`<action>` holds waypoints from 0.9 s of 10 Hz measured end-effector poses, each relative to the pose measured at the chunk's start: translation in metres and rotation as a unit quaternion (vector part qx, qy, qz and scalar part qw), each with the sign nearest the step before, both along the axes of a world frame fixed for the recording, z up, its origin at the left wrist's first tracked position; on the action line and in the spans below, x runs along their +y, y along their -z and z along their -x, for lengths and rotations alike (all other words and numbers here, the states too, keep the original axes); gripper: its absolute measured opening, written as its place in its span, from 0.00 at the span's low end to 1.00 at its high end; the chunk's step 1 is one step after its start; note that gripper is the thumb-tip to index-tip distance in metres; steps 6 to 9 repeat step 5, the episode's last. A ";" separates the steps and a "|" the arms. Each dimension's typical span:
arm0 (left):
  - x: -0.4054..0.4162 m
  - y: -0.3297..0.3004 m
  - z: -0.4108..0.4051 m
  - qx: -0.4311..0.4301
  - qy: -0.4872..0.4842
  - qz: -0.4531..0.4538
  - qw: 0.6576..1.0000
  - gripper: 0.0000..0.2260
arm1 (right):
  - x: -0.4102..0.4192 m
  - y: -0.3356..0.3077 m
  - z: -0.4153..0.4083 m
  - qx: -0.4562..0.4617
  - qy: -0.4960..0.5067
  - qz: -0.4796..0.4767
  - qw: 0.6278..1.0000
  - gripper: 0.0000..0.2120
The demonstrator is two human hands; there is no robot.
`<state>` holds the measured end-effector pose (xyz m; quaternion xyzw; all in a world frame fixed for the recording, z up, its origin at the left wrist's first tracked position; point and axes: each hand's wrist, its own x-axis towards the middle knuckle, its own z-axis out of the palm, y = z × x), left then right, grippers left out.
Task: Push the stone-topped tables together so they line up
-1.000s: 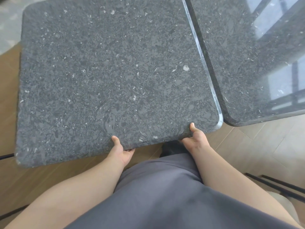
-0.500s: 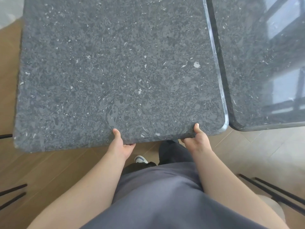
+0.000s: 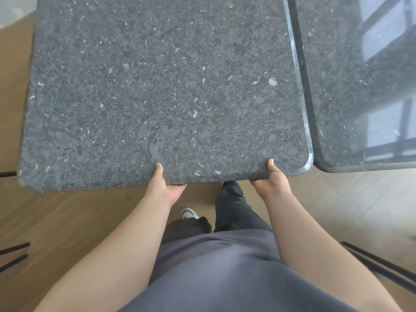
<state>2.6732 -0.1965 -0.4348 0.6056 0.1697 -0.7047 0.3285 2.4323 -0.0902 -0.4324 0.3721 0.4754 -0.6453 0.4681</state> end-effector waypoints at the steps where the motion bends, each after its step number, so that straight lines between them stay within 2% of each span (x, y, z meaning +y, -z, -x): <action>1: 0.002 -0.016 -0.009 0.008 0.027 0.002 1.000 0.15 | 0.006 -0.004 -0.003 0.019 0.000 -0.009 1.000 0.09; 2: 0.002 -0.038 -0.022 0.009 0.076 0.010 0.997 0.17 | 0.015 -0.010 -0.008 0.041 -0.020 -0.029 0.999 0.16; 3: -0.006 -0.055 -0.039 -0.012 0.147 -0.009 0.989 0.27 | 0.019 -0.026 -0.009 0.053 -0.040 -0.061 0.996 0.18; 4: -0.019 -0.078 -0.052 -0.031 0.224 -0.001 0.974 0.20 | 0.016 -0.042 -0.007 0.075 -0.076 -0.120 0.987 0.19; 5: -0.037 -0.098 -0.057 -0.065 0.265 0.078 0.959 0.12 | 0.010 -0.054 -0.010 0.138 -0.126 -0.173 0.967 0.22; 9: -0.037 -0.098 -0.057 -0.065 0.265 0.078 0.959 0.12 | 0.010 -0.054 -0.010 0.138 -0.126 -0.173 0.967 0.22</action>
